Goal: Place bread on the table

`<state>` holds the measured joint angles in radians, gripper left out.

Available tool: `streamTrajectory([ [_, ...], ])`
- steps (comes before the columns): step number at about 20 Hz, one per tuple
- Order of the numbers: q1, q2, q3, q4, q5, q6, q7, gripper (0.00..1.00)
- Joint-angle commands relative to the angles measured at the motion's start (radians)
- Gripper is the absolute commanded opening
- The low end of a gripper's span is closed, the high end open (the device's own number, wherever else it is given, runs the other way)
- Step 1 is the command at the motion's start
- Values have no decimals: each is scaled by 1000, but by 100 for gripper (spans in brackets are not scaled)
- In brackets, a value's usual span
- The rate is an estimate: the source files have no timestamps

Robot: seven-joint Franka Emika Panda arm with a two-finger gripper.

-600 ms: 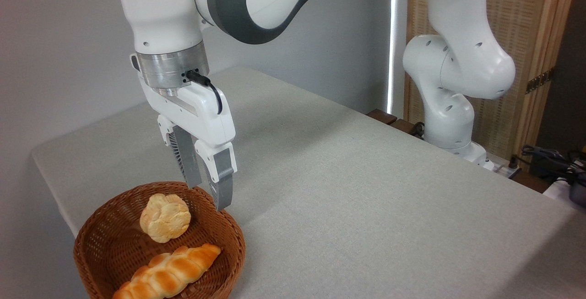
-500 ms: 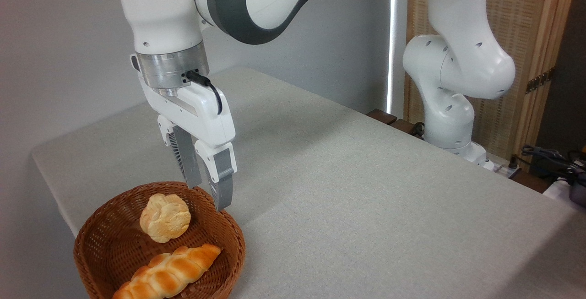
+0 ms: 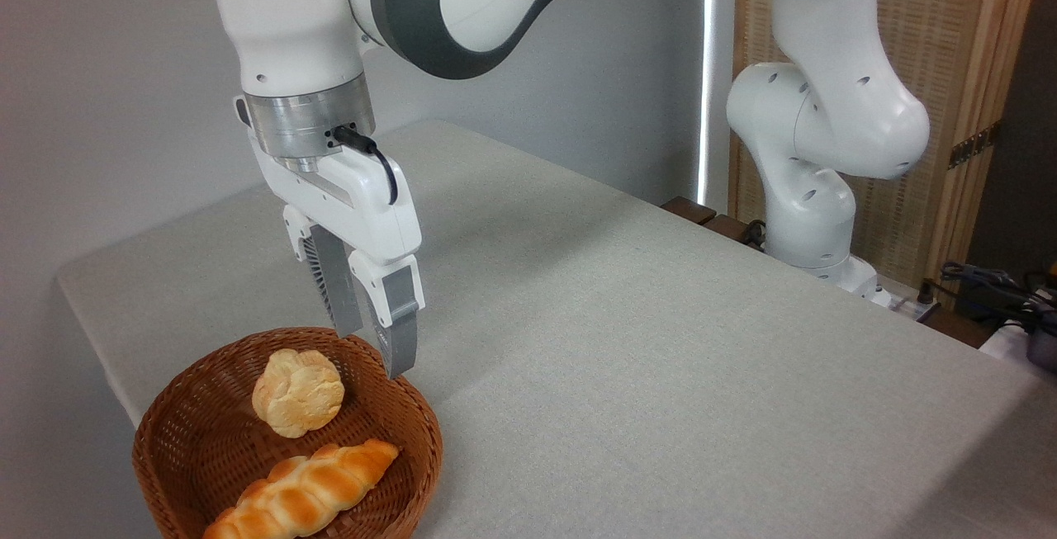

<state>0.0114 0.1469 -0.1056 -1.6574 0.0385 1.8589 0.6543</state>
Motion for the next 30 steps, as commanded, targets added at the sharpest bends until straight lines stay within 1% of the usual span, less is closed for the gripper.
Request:
streamTrajectory([
  [1,-2,0,0,10,3,-17,-19,100],
  [5,-2,0,-2,10,3,-20,-21,100],
  [8,-2,0,-22,4,3,-32,-21,100],
  [30,-4,5,-23,5,3,-37,-25,100],
])
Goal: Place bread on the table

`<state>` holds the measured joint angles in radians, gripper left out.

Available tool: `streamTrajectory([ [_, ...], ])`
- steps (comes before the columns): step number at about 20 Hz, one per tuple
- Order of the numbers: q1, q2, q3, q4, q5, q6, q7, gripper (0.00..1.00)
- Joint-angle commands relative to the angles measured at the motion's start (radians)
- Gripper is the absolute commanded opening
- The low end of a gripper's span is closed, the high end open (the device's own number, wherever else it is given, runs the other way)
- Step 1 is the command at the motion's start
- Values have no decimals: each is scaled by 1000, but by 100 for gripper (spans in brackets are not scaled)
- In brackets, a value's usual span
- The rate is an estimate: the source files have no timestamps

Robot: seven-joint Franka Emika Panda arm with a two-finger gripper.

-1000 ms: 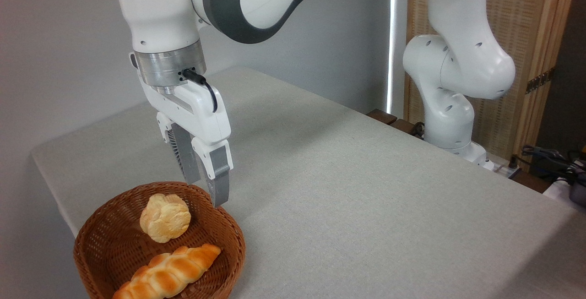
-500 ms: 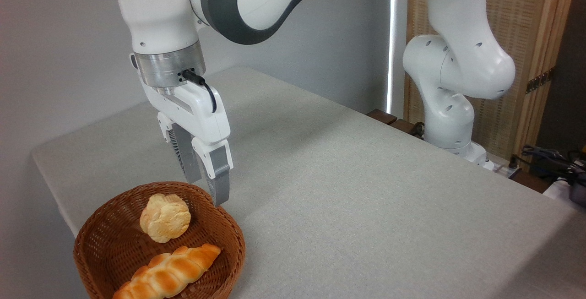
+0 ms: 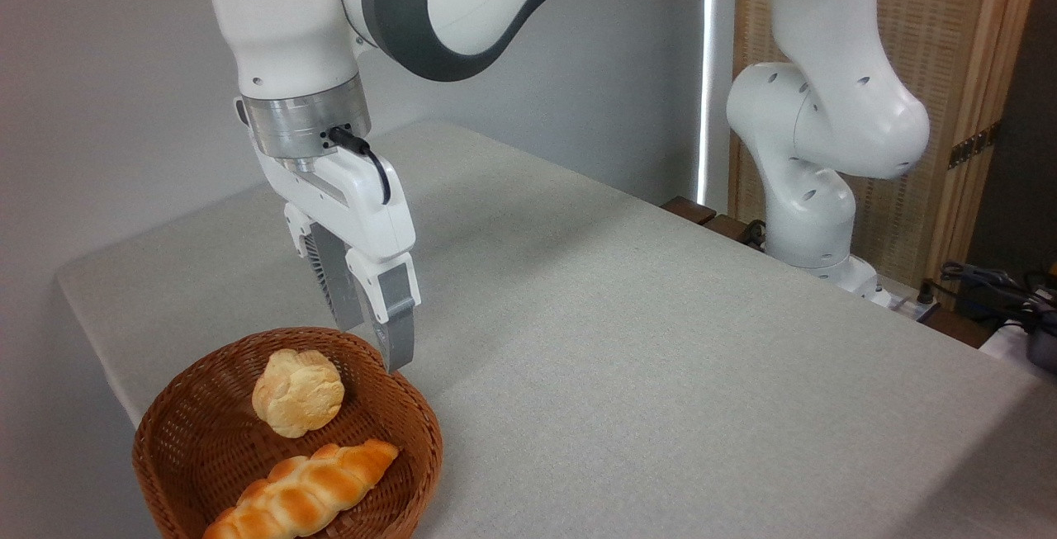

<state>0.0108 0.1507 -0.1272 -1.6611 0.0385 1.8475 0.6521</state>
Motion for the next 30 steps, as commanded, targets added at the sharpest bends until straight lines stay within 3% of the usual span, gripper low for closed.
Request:
streamTrajectory([
  [1,-3,1,-6,9,3,-25,-23,100],
  [30,-3,1,-6,14,4,-8,-20,100],
])
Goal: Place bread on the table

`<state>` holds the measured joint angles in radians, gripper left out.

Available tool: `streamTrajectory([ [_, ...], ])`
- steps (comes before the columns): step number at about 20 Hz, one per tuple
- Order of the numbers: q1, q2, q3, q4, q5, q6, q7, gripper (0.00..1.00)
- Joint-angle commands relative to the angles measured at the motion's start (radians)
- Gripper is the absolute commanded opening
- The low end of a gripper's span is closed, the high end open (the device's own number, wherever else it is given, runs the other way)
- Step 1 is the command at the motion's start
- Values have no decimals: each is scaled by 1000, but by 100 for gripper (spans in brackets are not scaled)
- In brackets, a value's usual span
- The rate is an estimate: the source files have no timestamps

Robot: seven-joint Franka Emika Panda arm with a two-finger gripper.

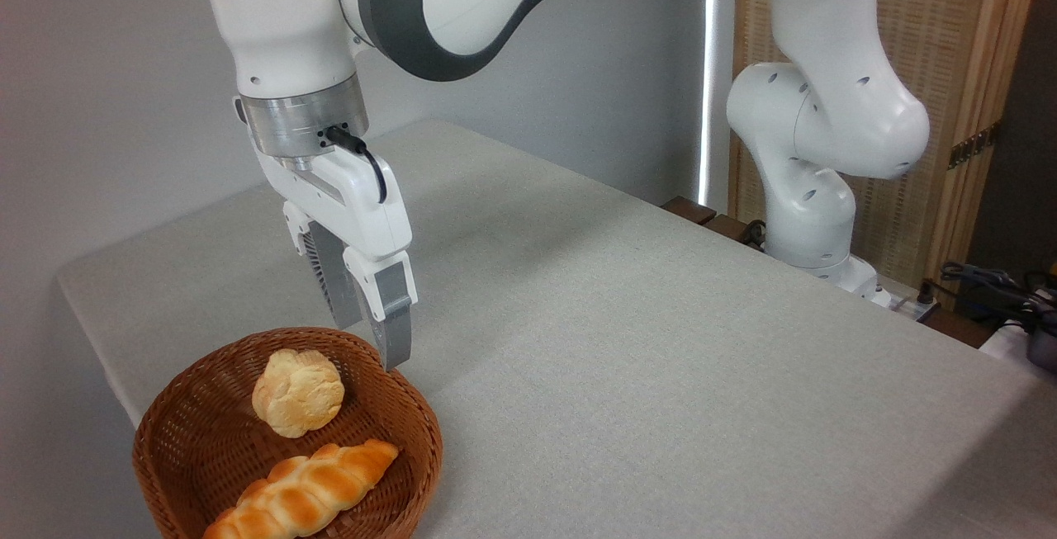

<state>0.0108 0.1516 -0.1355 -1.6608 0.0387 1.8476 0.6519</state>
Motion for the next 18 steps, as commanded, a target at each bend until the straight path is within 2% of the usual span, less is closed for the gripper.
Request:
streamTrajectory([
  [1,-3,0,2,13,4,-7,-20,100],
  [5,-2,6,2,13,4,-1,-18,100],
  [11,-3,45,-9,10,-19,110,-21,100],
  [13,-3,62,-21,13,-57,136,-25,100],
  [15,-3,69,-19,12,-129,171,-47,100],
  [16,-3,71,-19,12,-146,173,-67,100],
  [18,-3,81,-21,12,-148,173,-95,100],
])
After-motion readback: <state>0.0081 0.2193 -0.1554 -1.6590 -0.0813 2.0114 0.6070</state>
